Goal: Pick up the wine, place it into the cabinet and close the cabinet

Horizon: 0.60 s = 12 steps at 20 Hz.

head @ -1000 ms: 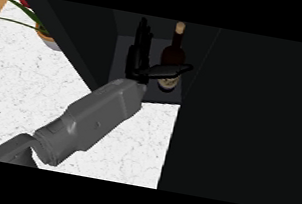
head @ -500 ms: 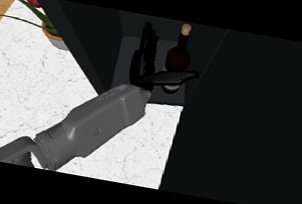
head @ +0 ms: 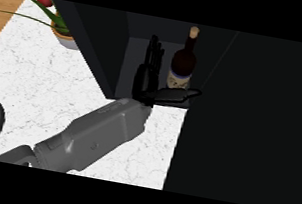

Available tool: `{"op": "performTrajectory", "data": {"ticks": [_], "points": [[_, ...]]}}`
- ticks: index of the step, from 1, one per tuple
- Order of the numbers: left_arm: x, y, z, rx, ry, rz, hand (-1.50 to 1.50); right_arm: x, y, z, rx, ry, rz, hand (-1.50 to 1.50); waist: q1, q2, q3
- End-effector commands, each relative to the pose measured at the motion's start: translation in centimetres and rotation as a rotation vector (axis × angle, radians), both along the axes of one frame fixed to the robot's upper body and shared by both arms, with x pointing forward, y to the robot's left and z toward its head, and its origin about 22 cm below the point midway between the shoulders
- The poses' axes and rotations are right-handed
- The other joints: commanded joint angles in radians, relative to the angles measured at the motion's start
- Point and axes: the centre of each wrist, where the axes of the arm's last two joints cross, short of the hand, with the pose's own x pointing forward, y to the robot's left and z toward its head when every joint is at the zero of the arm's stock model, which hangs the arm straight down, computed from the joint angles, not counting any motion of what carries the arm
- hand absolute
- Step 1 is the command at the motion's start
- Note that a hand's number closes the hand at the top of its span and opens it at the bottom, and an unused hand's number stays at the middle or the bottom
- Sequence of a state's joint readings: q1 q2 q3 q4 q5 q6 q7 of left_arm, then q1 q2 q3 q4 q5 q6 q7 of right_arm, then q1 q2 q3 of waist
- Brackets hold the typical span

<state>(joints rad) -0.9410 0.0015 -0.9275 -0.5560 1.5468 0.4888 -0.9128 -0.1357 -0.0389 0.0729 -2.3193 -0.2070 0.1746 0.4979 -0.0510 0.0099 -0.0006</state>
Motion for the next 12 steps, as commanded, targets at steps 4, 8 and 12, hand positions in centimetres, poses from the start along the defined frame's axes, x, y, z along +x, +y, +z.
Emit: {"op": "performTrajectory", "data": {"ticks": [4,8,12], "points": [[-2.2,-0.7,-0.9,0.023,-0.042,-0.006,-1.5,-1.4,0.5,0.2,0.009,0.021,-0.018,-1.5,0.026,-0.008,0.0],[-2.9,-0.8,-1.1,0.009,-0.058,0.0,-1.5,-0.5,0.7,0.0,0.009,0.022,-0.029,-1.5,0.04,-0.01,0.0],[-4.1,0.0,-2.5,0.007,-0.076,-0.029,-1.5,-1.3,-0.9,-1.7,0.006,0.023,-0.031,-1.5,0.048,-0.011,0.001]]}}
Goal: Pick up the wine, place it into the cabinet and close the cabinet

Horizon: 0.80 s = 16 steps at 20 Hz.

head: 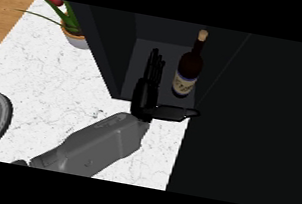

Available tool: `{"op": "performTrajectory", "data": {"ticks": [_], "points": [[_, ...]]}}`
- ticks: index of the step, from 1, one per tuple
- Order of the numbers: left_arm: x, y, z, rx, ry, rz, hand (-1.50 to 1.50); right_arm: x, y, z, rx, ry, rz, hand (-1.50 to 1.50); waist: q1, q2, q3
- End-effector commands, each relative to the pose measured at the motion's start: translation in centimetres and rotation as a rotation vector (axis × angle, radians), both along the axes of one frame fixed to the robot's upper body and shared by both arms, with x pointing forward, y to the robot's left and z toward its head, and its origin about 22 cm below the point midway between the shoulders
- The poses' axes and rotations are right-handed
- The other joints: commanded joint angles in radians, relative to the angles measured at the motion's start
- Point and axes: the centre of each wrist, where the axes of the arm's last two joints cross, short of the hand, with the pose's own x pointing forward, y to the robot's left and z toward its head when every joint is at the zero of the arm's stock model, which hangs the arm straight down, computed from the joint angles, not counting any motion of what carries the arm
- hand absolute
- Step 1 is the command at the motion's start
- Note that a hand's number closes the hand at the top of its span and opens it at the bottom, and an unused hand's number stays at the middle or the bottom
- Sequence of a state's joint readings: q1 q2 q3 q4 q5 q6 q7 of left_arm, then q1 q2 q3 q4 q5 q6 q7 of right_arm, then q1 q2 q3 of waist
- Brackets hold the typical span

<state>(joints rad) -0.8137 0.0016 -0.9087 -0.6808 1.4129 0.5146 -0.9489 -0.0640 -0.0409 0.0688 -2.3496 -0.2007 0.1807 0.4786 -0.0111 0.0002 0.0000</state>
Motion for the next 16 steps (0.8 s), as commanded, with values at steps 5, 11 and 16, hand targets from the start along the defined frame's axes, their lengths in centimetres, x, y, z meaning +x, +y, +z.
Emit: {"op": "performTrajectory", "data": {"ticks": [5,11,16], "points": [[-3.7,1.1,-0.7,0.008,-0.054,-0.062,-1.5,-0.2,0.6,1.0,-0.007,0.007,-0.014,-1.5,0.017,-0.004,0.0],[-4.8,4.4,1.4,0.005,-0.091,-0.158,-1.5,1.3,0.0,-0.1,-0.011,0.003,-0.024,-1.5,0.019,-0.002,0.0],[-7.1,5.9,3.0,0.02,-0.118,-0.195,-1.5,-0.1,0.3,0.9,-0.028,-0.023,-0.068,-1.5,0.017,-0.003,0.0]]}}
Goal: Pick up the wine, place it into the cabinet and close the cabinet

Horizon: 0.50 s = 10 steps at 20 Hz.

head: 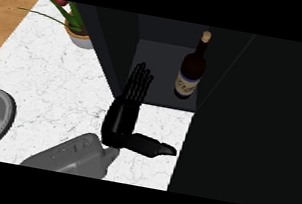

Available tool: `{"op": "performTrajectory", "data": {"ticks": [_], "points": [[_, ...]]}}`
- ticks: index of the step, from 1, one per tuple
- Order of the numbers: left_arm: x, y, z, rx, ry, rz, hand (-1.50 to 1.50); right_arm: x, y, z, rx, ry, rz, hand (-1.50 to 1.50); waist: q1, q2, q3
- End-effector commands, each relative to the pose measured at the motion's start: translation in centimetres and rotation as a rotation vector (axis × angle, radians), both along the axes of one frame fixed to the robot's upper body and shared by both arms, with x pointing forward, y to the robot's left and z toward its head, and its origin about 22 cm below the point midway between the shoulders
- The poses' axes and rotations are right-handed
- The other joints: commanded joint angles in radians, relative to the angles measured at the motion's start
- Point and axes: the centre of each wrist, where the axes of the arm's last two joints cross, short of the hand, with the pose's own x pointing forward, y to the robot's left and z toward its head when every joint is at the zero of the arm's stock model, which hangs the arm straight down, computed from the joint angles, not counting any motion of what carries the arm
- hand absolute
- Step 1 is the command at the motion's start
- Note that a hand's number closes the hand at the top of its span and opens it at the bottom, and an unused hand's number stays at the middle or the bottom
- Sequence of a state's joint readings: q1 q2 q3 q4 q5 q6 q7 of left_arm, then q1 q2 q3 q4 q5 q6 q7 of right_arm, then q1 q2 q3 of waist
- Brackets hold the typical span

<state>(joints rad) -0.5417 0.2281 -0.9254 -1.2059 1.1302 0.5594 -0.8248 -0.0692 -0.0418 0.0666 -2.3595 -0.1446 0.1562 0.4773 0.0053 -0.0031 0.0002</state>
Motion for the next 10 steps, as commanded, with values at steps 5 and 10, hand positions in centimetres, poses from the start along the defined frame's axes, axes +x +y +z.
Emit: {"op": "performTrajectory", "data": {"ticks": [5,10], "points": [[-4.2,4.7,2.5,0.009,-0.016,-0.099,-1.5,-0.6,-0.4,-0.5,-0.09,0.013,0.14,1.5,0.003,0.0,0.0],[-4.8,8.1,3.9,-0.002,-0.034,-0.139,1.5,-1.9,-1.1,0.2,-0.181,-0.026,0.271,1.5,-0.001,0.0,0.0]]}}
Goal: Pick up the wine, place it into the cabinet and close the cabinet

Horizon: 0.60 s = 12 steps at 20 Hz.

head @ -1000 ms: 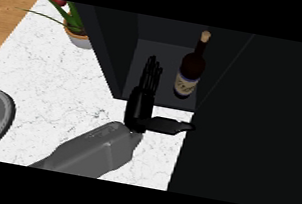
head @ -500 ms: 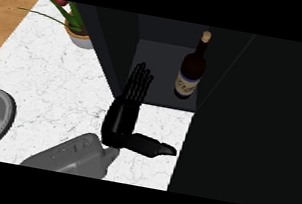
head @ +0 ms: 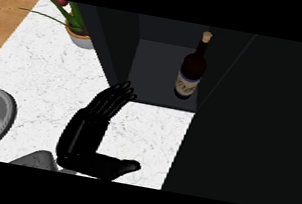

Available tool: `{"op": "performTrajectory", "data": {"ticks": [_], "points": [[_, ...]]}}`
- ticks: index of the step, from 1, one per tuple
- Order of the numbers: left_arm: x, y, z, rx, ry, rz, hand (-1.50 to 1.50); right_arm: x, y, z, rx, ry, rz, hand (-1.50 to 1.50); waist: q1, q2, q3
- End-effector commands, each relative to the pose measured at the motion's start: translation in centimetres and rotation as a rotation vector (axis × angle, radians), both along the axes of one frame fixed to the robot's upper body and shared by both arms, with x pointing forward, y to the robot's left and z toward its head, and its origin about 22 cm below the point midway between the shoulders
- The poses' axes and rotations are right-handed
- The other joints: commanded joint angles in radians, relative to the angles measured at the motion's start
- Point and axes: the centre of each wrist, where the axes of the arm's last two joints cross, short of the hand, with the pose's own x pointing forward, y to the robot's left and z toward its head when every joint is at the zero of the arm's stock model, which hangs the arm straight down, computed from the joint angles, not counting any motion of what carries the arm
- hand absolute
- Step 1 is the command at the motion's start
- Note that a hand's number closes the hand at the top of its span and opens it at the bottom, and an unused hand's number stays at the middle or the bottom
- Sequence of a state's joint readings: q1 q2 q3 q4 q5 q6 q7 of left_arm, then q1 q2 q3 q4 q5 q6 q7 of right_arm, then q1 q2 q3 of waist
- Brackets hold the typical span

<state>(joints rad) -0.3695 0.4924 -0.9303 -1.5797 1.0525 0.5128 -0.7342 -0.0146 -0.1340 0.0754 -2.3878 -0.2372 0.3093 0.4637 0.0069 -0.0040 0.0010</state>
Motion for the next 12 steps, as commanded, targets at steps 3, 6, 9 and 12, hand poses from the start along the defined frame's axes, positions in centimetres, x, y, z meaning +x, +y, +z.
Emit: {"op": "performTrajectory", "data": {"ticks": [3,6,9,12], "points": [[-5.1,4.9,-0.2,-0.023,0.01,-0.044,1.5,-1.3,0.4,-0.1,-0.048,0.013,0.141,1.5,0.007,0.0,-0.001],[-4.0,6.6,3.0,-0.017,-0.017,-0.019,1.5,-3.0,1.0,0.6,-0.019,0.057,0.23,1.5,0.002,-0.002,-0.001],[-5.4,8.9,1.2,0.001,-0.005,-0.007,1.5,-3.4,1.6,0.6,0.016,0.056,0.279,1.5,0.001,0.0,-0.001],[-6.6,10.0,2.4,-0.01,0.027,0.0,1.5,-4.4,3.2,1.3,0.001,0.055,0.341,1.5,0.005,-0.002,-0.002]]}}
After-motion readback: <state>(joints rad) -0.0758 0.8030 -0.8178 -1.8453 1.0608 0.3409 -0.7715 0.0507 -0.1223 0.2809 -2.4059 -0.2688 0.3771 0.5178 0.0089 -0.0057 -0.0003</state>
